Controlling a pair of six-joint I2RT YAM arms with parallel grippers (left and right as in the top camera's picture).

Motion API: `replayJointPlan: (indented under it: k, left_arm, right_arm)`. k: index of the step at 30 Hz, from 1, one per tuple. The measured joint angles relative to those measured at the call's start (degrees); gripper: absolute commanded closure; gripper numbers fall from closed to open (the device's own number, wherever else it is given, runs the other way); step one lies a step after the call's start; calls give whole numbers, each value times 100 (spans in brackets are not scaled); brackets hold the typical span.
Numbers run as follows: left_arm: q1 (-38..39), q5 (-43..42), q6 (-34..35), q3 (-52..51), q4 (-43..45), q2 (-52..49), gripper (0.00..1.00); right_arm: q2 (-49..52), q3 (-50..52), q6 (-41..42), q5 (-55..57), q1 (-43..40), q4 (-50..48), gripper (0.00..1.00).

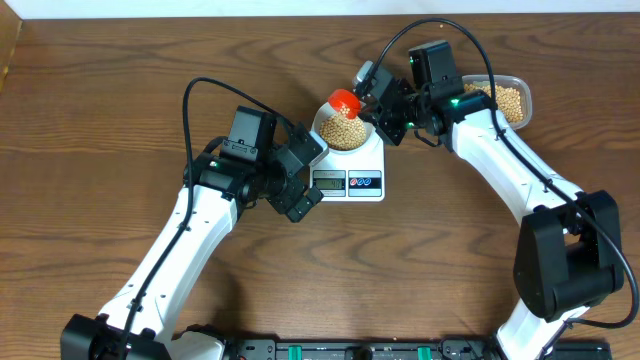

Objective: Scoop item into bowl and weigh 50g on scale
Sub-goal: 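Hold the red scoop tilted over the white bowl, trickling soybeans in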

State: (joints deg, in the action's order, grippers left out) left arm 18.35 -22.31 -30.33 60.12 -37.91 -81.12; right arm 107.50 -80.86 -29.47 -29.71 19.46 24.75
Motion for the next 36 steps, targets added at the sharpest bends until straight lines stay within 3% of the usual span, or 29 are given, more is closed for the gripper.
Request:
replayJointPlan:
  k: [36]
  left_arm:
    - [0,0,2,0,0,0,2]
  right_arm:
    - [0,0,92,-2,0,26,99]
